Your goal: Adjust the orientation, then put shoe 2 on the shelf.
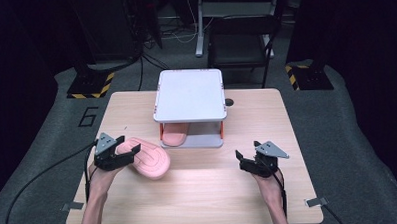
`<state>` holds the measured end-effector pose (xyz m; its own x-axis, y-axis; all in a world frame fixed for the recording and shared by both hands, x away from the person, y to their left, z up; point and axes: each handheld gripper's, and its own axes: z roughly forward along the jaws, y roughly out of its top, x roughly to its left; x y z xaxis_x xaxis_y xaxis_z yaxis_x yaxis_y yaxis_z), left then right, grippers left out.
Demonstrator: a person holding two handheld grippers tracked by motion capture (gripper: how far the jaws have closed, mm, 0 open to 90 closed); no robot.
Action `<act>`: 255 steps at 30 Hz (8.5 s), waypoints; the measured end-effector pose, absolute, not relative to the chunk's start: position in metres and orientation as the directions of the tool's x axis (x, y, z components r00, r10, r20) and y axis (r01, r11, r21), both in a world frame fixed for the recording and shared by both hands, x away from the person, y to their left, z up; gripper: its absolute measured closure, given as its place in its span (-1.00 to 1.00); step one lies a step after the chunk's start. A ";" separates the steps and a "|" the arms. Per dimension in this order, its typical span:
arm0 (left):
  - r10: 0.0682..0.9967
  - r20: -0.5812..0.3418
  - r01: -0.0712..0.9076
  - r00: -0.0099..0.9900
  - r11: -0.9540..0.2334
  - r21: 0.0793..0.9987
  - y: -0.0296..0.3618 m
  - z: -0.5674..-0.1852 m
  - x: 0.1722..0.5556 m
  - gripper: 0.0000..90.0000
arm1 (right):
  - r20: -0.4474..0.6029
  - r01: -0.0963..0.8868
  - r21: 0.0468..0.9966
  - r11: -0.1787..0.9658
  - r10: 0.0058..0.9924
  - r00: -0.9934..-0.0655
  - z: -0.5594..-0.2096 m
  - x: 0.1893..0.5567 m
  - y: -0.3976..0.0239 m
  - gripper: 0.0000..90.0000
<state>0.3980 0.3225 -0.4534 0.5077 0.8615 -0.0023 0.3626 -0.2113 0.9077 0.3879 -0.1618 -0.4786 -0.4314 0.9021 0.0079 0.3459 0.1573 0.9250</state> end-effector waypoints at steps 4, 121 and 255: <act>0.857 -0.003 0.398 0.516 -0.236 0.886 0.323 -0.470 0.396 -0.35 | -0.005 0.351 0.920 0.175 0.900 -0.435 -0.478 0.387 -0.158 -0.56; 0.763 -0.096 0.335 0.640 -0.165 0.927 0.349 -0.475 0.326 -0.21 | 0.034 0.311 0.943 0.115 0.899 -0.438 -0.466 0.381 -0.167 -0.55; 0.717 0.026 0.361 0.696 -0.381 0.851 0.135 -0.516 0.446 -0.39 | 0.018 0.281 0.941 0.187 0.804 -0.594 -0.396 0.505 -0.074 -0.36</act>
